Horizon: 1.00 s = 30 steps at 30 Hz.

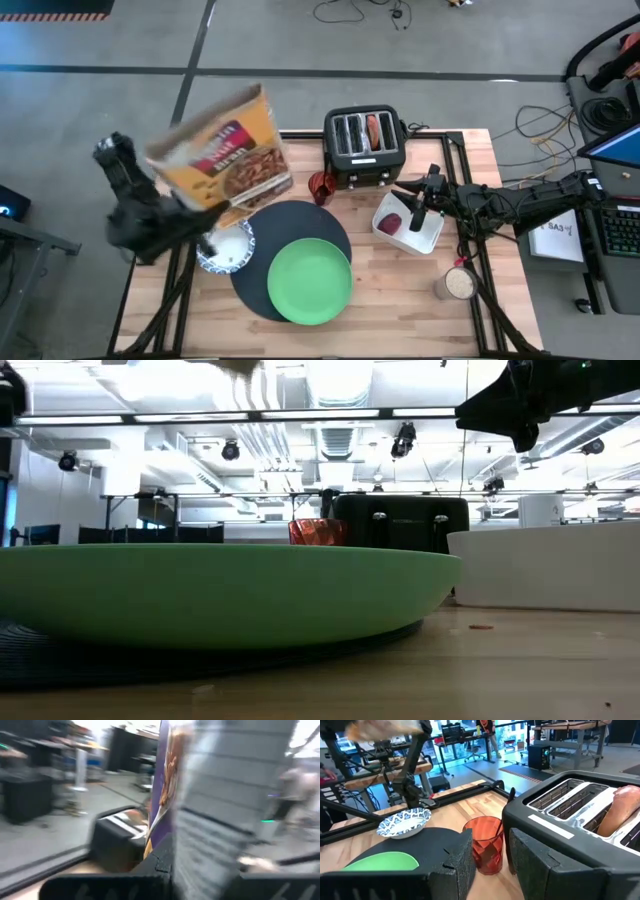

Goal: Arrange a breakfast setting

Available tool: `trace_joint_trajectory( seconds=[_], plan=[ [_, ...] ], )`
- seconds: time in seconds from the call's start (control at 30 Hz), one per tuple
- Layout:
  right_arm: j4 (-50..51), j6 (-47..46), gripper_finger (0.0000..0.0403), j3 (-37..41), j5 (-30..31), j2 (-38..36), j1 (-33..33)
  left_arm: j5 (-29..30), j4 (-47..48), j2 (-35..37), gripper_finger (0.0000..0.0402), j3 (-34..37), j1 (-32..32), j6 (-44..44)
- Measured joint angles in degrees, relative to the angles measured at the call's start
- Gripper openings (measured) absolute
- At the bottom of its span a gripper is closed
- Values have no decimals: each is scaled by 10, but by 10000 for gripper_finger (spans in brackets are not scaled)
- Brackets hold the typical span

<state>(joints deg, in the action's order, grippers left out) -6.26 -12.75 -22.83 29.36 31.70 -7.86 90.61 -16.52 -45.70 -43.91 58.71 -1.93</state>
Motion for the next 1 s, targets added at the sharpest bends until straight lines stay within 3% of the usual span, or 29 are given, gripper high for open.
trace_joint_trajectory(
  seconds=[0.13,0.3,0.5,0.73,0.9,1.0],
  plan=[
    [0,-2,121,0,0,0,0,-2,82,6,0,-67,99,15],
    [0,-2,121,0,0,0,0,-4,188,-8,0,-105,211,-31],
    [0,-4,121,0,-14,0,0,-28,219,-58,0,-62,221,-183],
    [0,-30,121,0,-20,0,0,-144,248,-94,0,-15,219,-458],
    [1,-34,121,0,-55,0,0,-270,410,-108,0,-12,219,-771],
    [1,-34,121,0,-96,0,0,-322,472,-129,0,-12,220,-890]
  ],
)
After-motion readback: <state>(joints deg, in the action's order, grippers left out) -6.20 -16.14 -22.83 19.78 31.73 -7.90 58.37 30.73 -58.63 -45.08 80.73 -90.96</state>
